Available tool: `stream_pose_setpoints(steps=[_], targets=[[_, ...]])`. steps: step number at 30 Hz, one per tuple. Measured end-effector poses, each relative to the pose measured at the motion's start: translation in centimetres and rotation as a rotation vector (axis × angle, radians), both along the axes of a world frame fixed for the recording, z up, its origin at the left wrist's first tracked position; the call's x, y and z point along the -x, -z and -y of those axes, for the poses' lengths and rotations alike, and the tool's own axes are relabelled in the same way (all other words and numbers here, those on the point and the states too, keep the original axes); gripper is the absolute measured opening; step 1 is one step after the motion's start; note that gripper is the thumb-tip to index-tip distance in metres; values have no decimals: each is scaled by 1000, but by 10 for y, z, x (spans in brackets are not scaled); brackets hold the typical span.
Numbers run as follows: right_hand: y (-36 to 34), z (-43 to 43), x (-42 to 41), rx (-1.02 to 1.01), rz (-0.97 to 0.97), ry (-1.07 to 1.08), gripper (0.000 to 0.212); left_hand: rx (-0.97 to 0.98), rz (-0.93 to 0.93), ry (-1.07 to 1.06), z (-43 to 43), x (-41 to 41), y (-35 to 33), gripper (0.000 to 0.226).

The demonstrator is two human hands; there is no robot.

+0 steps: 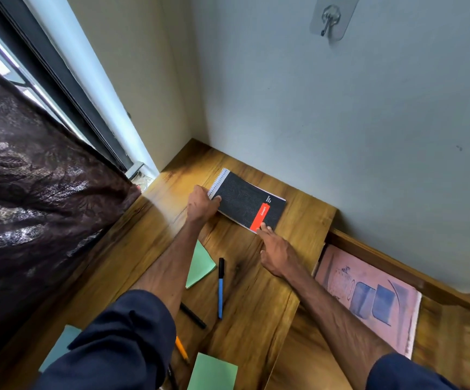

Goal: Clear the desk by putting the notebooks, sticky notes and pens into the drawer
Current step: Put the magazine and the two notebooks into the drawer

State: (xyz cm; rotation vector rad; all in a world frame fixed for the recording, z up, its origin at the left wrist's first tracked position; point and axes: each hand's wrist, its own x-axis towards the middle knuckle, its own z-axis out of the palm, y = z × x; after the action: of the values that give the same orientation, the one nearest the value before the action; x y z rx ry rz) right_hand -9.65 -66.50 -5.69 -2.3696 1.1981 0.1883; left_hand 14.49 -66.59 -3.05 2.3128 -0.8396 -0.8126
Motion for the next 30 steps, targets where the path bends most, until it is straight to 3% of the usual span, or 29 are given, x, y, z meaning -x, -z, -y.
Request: stream_pose_setpoints(steps=[4, 6, 8, 11, 14, 17, 18, 23, 30], targets=[[-1, -2, 8, -94, 194, 118, 53, 58, -172, 82, -3, -7, -11, 43], [-4, -4, 12, -113, 400, 386, 52, 162, -318, 166, -9, -15, -16, 31], [-10, -5, 18, -99, 528, 686, 64, 284, -439, 246, -18, -19, -20, 26], [-3, 3, 34, -299, 675, 869, 81, 360, -466, 438, -32, -15, -17, 31], [1, 15, 54, -490, 793, 874, 61, 327, -473, 542, -47, -3, -12, 27], [-10, 14, 69, -419, 852, 818, 26, 294, -382, 549, -60, 7, -7, 39], [-16, 11, 72, -365, 859, 784, 24, 262, -312, 531, -64, 9, -4, 48], [-20, -10, 85, -186, 782, 810, 30, 229, -202, 477, -74, 28, 2, 36], [-25, -27, 95, -177, 744, 799, 37, 253, -128, 407, -80, 51, -10, 30]])
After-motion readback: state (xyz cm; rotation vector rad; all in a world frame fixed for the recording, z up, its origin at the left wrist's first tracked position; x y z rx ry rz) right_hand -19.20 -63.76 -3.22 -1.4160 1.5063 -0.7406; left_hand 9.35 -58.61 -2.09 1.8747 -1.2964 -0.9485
